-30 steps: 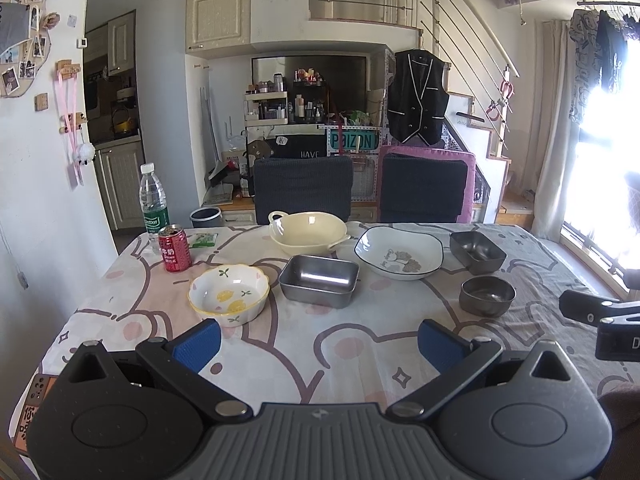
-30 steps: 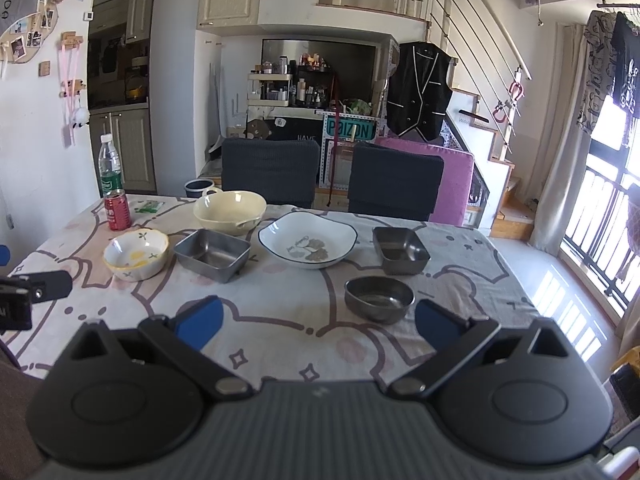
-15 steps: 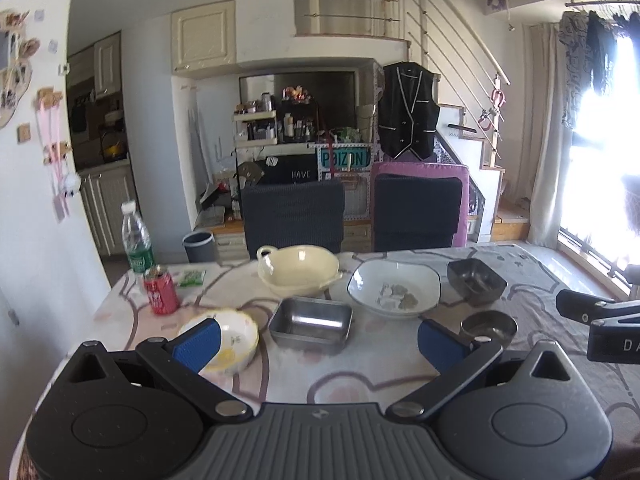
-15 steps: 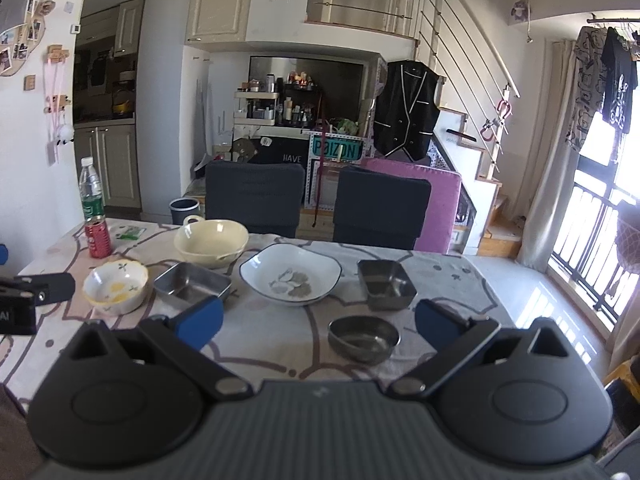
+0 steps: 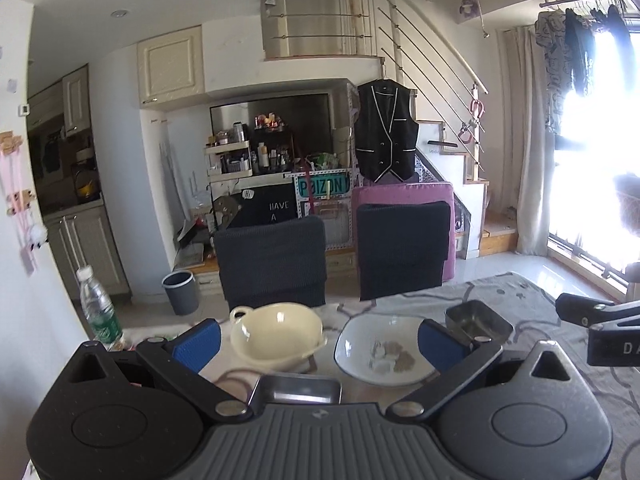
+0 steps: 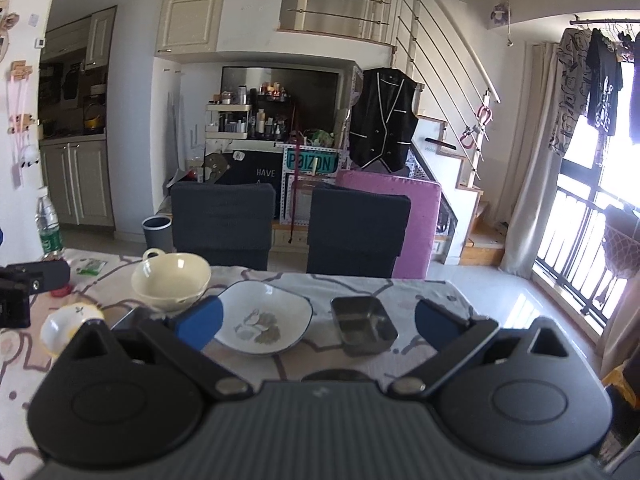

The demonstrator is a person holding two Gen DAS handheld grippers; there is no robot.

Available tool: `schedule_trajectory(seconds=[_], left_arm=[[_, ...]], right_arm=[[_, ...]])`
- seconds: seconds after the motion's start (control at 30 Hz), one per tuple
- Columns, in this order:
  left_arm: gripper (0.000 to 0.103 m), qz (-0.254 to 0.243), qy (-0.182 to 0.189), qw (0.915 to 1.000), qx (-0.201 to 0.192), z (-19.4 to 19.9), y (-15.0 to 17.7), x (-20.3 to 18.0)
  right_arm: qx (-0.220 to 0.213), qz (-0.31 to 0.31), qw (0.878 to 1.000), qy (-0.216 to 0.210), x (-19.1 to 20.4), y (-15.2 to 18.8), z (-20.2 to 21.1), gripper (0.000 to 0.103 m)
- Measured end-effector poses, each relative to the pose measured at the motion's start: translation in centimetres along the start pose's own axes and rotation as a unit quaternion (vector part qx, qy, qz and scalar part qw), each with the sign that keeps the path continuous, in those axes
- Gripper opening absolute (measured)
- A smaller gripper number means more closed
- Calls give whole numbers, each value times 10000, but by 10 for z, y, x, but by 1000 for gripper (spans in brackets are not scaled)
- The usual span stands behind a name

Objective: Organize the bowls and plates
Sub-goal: 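Move the left tool toward the white ginkgo plate while the right tool approaches its rim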

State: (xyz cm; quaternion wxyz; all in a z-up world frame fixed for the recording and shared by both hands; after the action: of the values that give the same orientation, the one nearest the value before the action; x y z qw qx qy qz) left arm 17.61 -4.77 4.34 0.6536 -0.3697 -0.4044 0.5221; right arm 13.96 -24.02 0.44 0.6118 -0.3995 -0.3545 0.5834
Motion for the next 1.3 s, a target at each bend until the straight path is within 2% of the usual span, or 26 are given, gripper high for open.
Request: schedule_trajectory(seconds=[0.2, 0.4, 0.67, 0.9, 1.0, 1.07, 1.17, 1.3], left_arm=[[103, -54, 180, 9998, -85, -51, -13, 0], [103, -271, 423, 9987, 62, -108, -22, -1], [103, -686, 711, 9947, 282, -187, -31, -3], [102, -704, 935, 9905, 727, -257, -29, 2], [102, -796, 991, 9880, 875, -285, -19, -1], [101, -881, 852, 9870, 1040, -303, -10, -6], [101, -991, 992, 9823, 1240, -324, 1, -10], [102, -1164, 1173, 9757, 1442, -339, 13, -14]], right_arm=[[-44, -16, 9999, 115, -2, -7, -28, 103], [187, -210, 9995, 156, -3, -8, -64, 103], [616, -641, 9960, -44, -11, -10, -130, 103], [1150, -1119, 9859, -472, -17, -8, -191, 103], [1580, -1508, 9733, -704, -21, -4, -222, 103], [1833, -1927, 9597, -908, -26, 2, -237, 103], [2243, -2364, 9392, -1085, -29, 14, -261, 103], [2349, -2819, 9246, -1029, -32, 29, -276, 103]])
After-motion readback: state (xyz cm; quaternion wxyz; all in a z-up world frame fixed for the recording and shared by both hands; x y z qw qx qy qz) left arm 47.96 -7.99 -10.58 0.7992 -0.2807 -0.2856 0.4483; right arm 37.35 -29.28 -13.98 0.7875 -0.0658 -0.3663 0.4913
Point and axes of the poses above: each gripper's, at about its wrist camera, not at the fingertips, and z roughly against the way its jaws point, x to its left, y to its underside, the point moved 1 cm from there along -z, roughly the way its jaws point, and after that the axes turned 3 degrees about -z, right-handed, at the moved point
